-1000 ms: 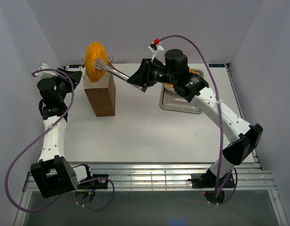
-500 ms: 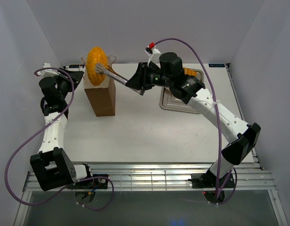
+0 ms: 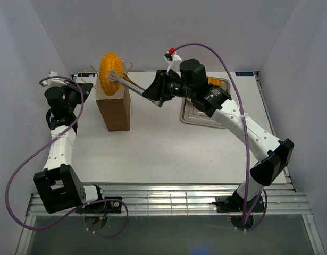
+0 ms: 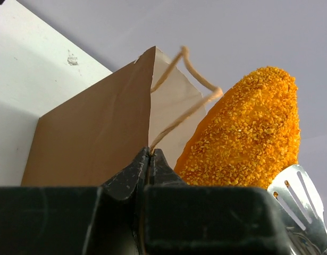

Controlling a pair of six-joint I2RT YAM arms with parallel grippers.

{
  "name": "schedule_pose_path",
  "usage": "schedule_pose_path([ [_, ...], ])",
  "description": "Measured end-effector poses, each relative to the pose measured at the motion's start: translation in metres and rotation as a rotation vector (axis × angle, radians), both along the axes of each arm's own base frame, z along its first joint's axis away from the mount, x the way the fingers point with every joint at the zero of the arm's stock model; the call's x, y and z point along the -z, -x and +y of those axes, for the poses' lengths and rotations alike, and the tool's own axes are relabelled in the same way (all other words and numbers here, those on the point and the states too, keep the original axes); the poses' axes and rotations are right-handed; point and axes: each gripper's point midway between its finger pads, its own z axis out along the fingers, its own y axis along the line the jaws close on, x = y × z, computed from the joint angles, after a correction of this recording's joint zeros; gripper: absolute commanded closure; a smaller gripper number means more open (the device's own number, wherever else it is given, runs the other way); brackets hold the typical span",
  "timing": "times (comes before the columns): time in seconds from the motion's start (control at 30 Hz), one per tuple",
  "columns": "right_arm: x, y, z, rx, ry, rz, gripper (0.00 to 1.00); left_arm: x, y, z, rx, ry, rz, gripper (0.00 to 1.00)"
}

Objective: Place the fake bread into the paper bag

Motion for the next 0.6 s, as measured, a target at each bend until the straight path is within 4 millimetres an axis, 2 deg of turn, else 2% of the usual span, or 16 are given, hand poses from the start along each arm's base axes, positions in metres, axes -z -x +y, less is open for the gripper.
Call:
schedule_pose_path([
  [0.03, 0.0, -0.0001, 0.0, 0.0, 0.0, 0.0, 0.63, 0.0, 0.0, 0.0, 0.0, -0.001, 0.0, 0.97],
  [0.13, -0.0001, -0.0001, -0.0001, 0.001, 0.0, 0.0, 0.6, 0.0002, 0.0, 0.0002, 0.001, -0.006, -0.001, 1.0],
  [0.6, 0.0015, -0.0018, -0.0013, 0.009, 0.01, -0.006, 0.51, 0.0002, 0.0001, 0.0023, -0.004, -0.008, -0.001, 1.0],
])
